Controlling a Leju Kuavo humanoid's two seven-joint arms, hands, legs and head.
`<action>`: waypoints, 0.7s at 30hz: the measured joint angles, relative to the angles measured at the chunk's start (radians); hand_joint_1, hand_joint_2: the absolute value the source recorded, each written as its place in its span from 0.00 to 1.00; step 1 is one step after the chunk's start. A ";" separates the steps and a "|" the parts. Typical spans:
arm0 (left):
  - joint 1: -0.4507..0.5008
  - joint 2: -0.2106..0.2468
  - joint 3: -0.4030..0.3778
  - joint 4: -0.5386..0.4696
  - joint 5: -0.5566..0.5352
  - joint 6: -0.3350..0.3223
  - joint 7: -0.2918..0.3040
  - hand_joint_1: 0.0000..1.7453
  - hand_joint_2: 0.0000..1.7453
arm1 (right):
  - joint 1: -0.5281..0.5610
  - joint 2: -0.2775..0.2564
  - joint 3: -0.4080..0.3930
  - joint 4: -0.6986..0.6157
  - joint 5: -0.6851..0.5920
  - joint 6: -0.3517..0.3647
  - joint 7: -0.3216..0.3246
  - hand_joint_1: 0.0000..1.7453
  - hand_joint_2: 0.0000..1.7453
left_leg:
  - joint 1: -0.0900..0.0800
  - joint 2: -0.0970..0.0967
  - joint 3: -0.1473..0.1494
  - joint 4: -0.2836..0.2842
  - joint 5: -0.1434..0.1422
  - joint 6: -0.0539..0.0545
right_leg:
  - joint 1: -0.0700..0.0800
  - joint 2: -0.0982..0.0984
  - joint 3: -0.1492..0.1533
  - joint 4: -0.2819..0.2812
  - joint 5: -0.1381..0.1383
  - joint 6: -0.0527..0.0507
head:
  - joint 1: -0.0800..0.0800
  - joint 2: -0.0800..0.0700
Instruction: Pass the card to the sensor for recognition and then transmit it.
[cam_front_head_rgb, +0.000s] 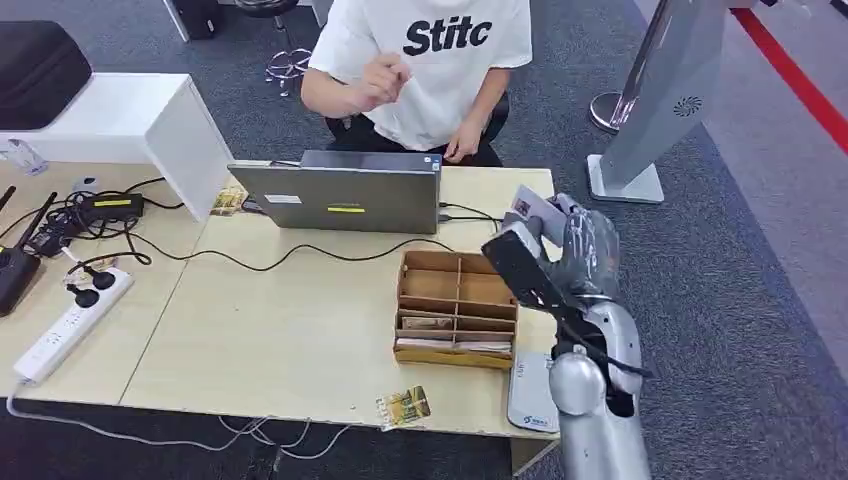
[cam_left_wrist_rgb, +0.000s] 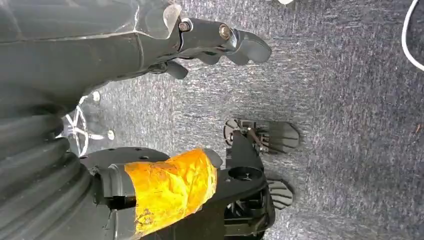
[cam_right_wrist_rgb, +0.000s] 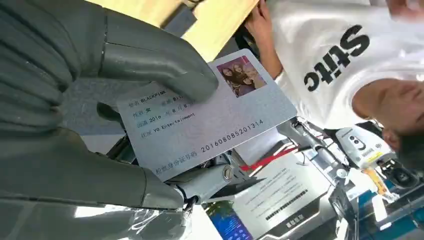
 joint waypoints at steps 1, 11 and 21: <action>0.008 0.002 0.000 0.000 0.005 -0.003 -0.006 0.00 1.00 | 0.048 -0.009 -0.007 -0.021 -0.009 -0.016 -0.019 1.00 1.00 | 0.000 -0.001 0.000 0.000 -0.001 0.000 | 0.000 0.000 0.001 0.000 -0.001 0.000 | 0.000 0.000; 0.025 0.010 0.027 -0.004 0.013 -0.005 -0.016 0.00 1.00 | 0.308 -0.022 -0.166 0.006 -0.038 -0.062 -0.111 1.00 1.00 | 0.000 0.000 0.000 0.000 -0.004 0.000 | 0.000 0.000 0.000 0.000 -0.003 0.001 | -0.001 0.000; 0.023 0.014 0.034 -0.004 0.009 -0.003 -0.016 0.00 1.00 | 0.382 -0.022 -0.221 0.113 0.017 -0.062 -0.161 1.00 1.00 | 0.000 0.001 0.000 0.000 -0.004 0.000 | 0.000 0.000 0.000 0.000 -0.003 0.001 | -0.001 0.000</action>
